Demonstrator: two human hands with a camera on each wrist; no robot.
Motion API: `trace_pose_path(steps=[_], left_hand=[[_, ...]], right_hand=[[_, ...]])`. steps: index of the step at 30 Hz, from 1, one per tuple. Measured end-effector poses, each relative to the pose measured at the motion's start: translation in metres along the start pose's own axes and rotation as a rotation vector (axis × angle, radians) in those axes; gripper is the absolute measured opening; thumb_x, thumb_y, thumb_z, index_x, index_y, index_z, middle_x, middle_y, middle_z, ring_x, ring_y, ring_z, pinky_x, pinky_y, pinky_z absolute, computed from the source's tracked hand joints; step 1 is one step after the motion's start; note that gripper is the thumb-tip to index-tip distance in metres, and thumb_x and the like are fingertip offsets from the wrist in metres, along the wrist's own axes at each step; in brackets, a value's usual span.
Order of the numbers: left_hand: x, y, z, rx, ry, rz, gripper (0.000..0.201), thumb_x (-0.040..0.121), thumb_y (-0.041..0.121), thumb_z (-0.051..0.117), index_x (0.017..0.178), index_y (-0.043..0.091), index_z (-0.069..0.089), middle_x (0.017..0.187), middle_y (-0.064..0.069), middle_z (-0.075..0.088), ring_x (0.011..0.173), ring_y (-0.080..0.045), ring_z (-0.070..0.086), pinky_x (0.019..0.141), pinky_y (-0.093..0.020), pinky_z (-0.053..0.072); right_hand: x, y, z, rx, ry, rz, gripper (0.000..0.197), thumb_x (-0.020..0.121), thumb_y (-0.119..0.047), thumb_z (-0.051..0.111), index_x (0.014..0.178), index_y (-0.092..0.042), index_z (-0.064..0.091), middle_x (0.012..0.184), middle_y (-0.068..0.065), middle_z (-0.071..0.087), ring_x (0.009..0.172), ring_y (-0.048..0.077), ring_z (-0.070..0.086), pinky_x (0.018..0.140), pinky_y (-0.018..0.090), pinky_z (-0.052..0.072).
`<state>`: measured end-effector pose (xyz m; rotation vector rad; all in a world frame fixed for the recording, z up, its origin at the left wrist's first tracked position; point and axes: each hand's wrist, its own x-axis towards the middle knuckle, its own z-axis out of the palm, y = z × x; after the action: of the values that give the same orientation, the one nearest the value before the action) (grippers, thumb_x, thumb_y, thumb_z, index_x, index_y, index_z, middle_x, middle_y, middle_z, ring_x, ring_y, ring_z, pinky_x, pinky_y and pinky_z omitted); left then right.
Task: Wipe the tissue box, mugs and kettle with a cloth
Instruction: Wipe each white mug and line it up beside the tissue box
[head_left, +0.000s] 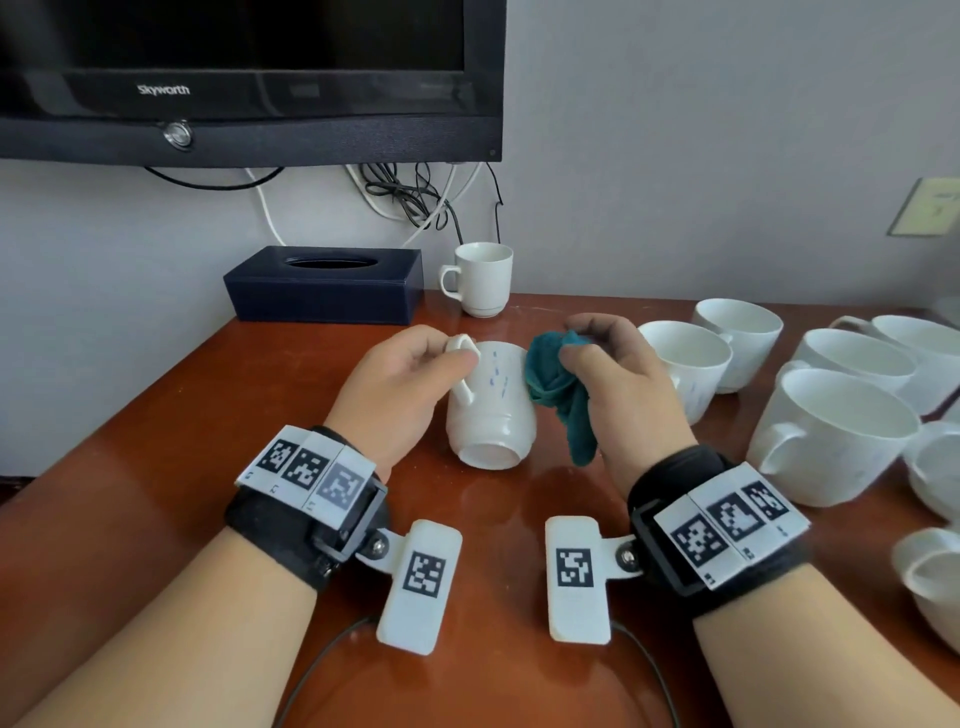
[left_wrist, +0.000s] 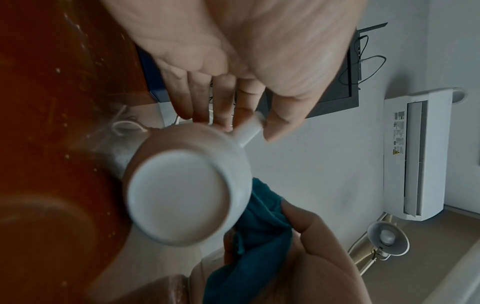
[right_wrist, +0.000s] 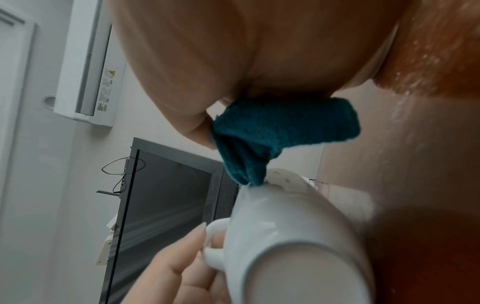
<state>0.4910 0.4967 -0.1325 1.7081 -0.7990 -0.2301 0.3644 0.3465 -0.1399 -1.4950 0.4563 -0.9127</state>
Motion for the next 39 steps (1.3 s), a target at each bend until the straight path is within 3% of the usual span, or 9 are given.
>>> trace_pose_path(steps=[5,8,15,20,24,28,33,36,39], left_hand=[[-0.002,0.002,0.001,-0.013,-0.010,0.003,0.010,0.095,0.034,0.071,0.100,0.026,0.071,0.101,0.011,0.075,0.103,-0.003,0.067,0.104,-0.042,0.050],[-0.002,0.002,0.001,-0.012,-0.014,-0.005,0.019,0.091,0.040,0.074,0.106,0.029,0.069,0.105,0.013,0.074,0.105,-0.002,0.067,0.104,-0.041,0.050],[0.000,-0.002,0.001,-0.027,-0.042,-0.043,0.031,0.096,0.033,0.071,0.124,0.041,0.059,0.118,0.021,0.070,0.111,0.009,0.062,0.106,-0.031,0.045],[0.000,-0.003,0.001,-0.020,-0.028,-0.085,0.026,0.098,0.036,0.067,0.122,0.042,0.062,0.119,0.020,0.069,0.116,0.001,0.062,0.113,-0.042,0.046],[0.000,-0.001,0.001,-0.007,-0.041,-0.102,0.028,0.098,0.038,0.066,0.125,0.042,0.059,0.120,0.022,0.066,0.116,0.003,0.060,0.113,-0.041,0.045],[-0.001,-0.003,0.002,-0.083,-0.147,-0.103,0.059,0.085,0.045,0.083,0.136,0.035,0.054,0.130,0.016,0.064,0.120,0.003,0.060,0.116,-0.036,0.043],[0.005,-0.013,0.000,0.030,-0.241,-0.101,0.107,0.055,0.066,0.090,0.147,0.044,0.040,0.140,0.021,0.055,0.133,-0.001,0.051,0.119,-0.042,0.040],[0.005,-0.015,-0.001,0.076,-0.299,-0.099,0.123,0.052,0.062,0.093,0.155,0.047,0.028,0.147,0.020,0.047,0.137,-0.005,0.047,0.120,-0.043,0.040],[0.006,-0.016,-0.001,0.073,-0.319,-0.103,0.131,0.049,0.056,0.095,0.158,0.047,0.022,0.147,0.020,0.046,0.136,-0.006,0.047,0.119,-0.042,0.040]], right_hand=[[0.000,0.000,-0.004,-0.081,-0.002,-0.074,0.035,0.072,-0.028,0.074,0.105,-0.025,0.064,0.103,-0.001,0.071,0.086,0.012,0.069,0.078,0.035,0.061],[0.000,-0.002,-0.005,-0.106,-0.017,-0.113,0.025,0.082,-0.014,0.080,0.104,-0.021,0.070,0.096,-0.004,0.072,0.084,0.008,0.068,0.078,0.032,0.060],[0.001,-0.002,-0.005,-0.120,-0.010,-0.166,0.022,0.091,-0.003,0.071,0.098,-0.023,0.072,0.089,-0.011,0.074,0.082,0.004,0.068,0.074,0.026,0.057],[0.001,-0.003,-0.005,-0.059,0.030,-0.143,0.017,0.082,-0.018,0.070,0.097,-0.026,0.071,0.096,-0.003,0.075,0.094,0.023,0.072,0.085,0.053,0.062],[0.003,-0.003,-0.005,-0.026,0.031,-0.095,0.021,0.078,-0.026,0.071,0.099,-0.024,0.066,0.097,0.002,0.073,0.093,0.028,0.073,0.085,0.059,0.061],[0.005,-0.004,-0.006,-0.044,0.025,-0.071,0.036,0.077,-0.032,0.071,0.110,-0.018,0.066,0.101,0.006,0.075,0.094,0.026,0.074,0.088,0.059,0.060],[0.003,-0.008,-0.005,0.071,0.004,-0.087,0.019,0.089,-0.022,0.066,0.107,-0.016,0.069,0.106,0.012,0.075,0.102,0.036,0.072,0.092,0.060,0.058],[0.002,-0.010,-0.005,0.236,-0.052,0.008,0.015,0.104,-0.005,0.054,0.117,-0.012,0.059,0.111,0.019,0.070,0.091,0.034,0.072,0.080,0.055,0.060],[-0.003,-0.016,-0.005,0.299,-0.119,0.070,0.018,0.110,-0.008,0.045,0.119,-0.021,0.053,0.111,0.019,0.072,0.080,0.034,0.073,0.063,0.048,0.060]])
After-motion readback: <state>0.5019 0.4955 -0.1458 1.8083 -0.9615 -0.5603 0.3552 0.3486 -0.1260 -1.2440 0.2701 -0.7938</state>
